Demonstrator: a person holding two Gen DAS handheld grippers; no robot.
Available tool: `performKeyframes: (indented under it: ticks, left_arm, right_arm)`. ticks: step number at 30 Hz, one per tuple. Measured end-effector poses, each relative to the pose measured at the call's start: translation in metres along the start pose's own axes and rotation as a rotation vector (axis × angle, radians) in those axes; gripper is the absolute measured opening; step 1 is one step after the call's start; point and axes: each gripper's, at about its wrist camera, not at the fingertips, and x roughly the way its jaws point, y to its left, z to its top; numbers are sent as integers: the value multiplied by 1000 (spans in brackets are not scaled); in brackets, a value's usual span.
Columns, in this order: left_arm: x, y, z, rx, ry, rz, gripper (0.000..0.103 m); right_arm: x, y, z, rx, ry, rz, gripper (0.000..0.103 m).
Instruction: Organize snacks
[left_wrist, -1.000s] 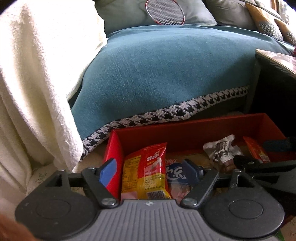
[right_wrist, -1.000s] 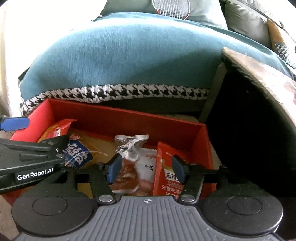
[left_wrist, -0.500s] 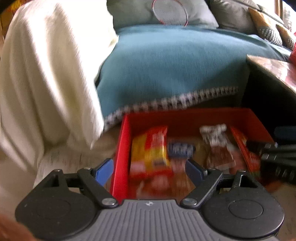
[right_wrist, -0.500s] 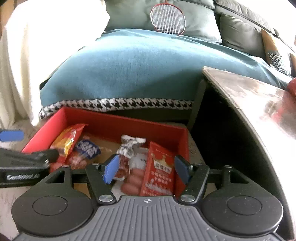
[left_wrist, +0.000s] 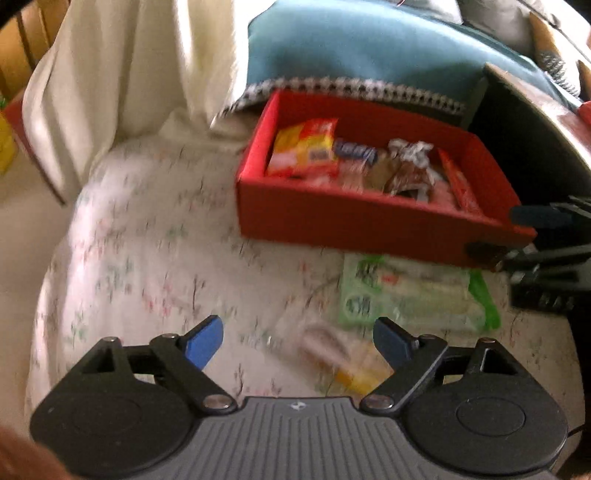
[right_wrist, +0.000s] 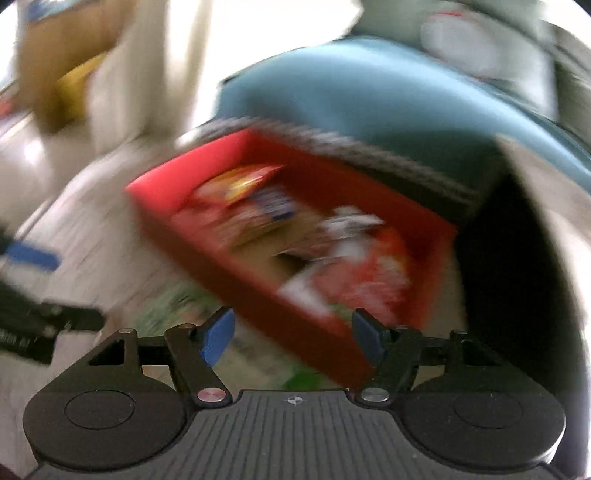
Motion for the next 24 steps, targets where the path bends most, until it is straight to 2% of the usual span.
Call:
performKeyframes:
  ticks: [2,4,11,14,17,19,20,22,24]
  left_arm:
    - [2,6,-5,-15,17,19,83]
    - [3,12,-7,-19,33,8,83]
    - [2,34,-10,-34,36,-25,83]
    - [5,37,-11,-37,57,-53,83]
    - [6,37,-12,-24,72,-70,83]
    - [7,39,-15,-14,83,-79,83]
    - [8,40,-16,-13,89,-82,83]
    - [12,42,-19,-14,112,-89,83]
    - [16,43,-19,-13,131,-91,83]
  right_arm:
    - [9,14,5,-112,7,9,80]
    - [14,21,12,-157,34,27,81]
    - [-12,31,11,-275,13,213,76]
    - [8,38,10,-305,100,248,76]
    - [38,48,8,-388,184,288,72]
    - [53,49,10,-410,209,294,71]
    - [56,48,12,-423,194,328,71]
    - [68,40,17,-349,222,377,75]
    - [67,40,17,-333,227,353,74]
